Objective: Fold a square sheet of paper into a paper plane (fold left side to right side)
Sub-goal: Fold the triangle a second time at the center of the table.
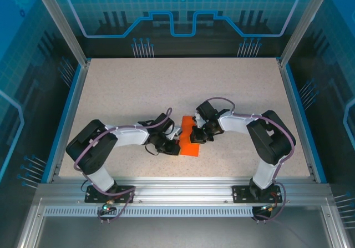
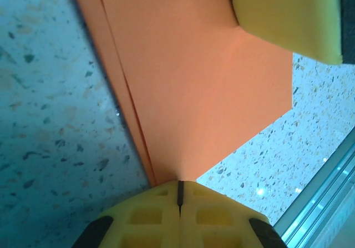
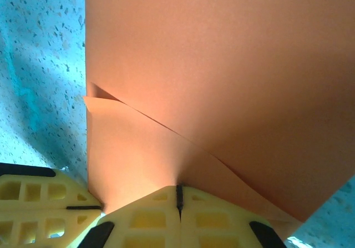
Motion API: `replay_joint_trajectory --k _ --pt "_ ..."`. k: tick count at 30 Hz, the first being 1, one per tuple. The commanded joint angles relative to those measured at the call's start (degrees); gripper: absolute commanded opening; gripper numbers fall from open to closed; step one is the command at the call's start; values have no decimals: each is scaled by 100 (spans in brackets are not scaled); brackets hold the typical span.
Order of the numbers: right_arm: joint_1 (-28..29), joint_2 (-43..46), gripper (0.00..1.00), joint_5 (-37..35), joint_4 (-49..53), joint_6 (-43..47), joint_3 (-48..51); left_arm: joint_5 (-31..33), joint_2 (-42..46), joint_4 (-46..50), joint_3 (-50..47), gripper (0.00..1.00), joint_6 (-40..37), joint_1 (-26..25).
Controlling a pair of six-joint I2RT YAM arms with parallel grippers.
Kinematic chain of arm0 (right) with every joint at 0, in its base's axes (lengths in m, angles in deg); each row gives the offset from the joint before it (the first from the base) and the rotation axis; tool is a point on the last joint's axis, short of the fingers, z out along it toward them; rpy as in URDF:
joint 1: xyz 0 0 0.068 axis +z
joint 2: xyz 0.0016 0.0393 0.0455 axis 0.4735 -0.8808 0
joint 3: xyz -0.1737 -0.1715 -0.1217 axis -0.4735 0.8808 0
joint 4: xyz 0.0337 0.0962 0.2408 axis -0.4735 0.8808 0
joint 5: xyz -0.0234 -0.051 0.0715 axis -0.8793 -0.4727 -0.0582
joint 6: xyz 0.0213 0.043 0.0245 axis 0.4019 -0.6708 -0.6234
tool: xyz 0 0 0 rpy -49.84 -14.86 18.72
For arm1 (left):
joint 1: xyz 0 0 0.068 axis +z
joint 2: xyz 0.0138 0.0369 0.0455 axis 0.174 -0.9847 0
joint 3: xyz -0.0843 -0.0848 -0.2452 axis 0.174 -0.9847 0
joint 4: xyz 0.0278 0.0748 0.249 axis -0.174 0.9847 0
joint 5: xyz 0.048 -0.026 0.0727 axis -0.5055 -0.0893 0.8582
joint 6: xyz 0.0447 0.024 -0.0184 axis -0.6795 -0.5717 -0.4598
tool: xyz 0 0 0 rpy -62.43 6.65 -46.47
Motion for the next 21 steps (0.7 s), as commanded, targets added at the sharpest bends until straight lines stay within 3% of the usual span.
replay_joint_trajectory --k 1,8,12,14,21 --pt "-127 -195 0 -425 459 95 47 177 117 511 -245 0 52 33" --pt "-126 140 4 -278 -31 68 79 74 521 501 -276 4 123 256" --pt "-126 530 14 -365 -269 158 36 1 794 388 -109 20 285 496" --pt "-128 772 23 -548 -289 237 17 -21 825 251 33 34 373 603" --pt "-226 1560 44 -1153 -284 389 256 -196 258 -257 628 50 462 664"
